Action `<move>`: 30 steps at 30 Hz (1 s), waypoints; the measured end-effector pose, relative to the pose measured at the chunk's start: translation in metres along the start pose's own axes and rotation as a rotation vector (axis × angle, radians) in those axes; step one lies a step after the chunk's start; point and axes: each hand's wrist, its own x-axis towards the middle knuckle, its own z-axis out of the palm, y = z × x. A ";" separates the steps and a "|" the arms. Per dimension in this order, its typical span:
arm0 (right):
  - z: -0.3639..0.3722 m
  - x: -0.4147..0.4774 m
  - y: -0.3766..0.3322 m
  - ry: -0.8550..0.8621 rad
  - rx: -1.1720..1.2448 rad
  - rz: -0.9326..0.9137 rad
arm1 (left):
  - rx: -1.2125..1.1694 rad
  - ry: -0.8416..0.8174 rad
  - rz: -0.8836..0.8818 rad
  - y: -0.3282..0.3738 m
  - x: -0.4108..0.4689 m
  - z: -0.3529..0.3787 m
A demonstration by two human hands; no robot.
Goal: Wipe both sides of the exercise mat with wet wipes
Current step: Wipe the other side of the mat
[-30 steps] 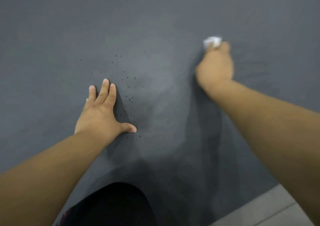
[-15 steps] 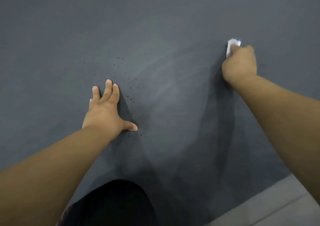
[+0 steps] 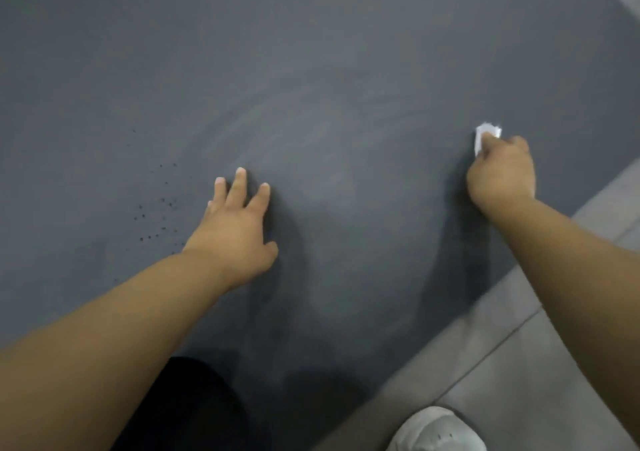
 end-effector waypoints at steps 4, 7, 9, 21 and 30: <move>0.012 -0.031 0.018 0.021 0.014 -0.045 | 0.001 0.063 0.214 0.063 0.003 0.017; 0.029 -0.095 0.019 -0.043 0.096 -0.602 | 0.066 0.048 0.309 0.093 0.008 0.032; 0.033 -0.122 0.035 -0.164 0.058 -0.940 | 0.144 0.048 0.319 0.104 0.011 0.045; -0.002 -0.022 0.114 0.101 0.048 0.092 | 0.141 0.176 0.280 0.114 0.006 0.061; 0.007 -0.031 0.100 -0.087 -0.006 -0.777 | 0.244 0.154 0.239 0.131 0.018 0.024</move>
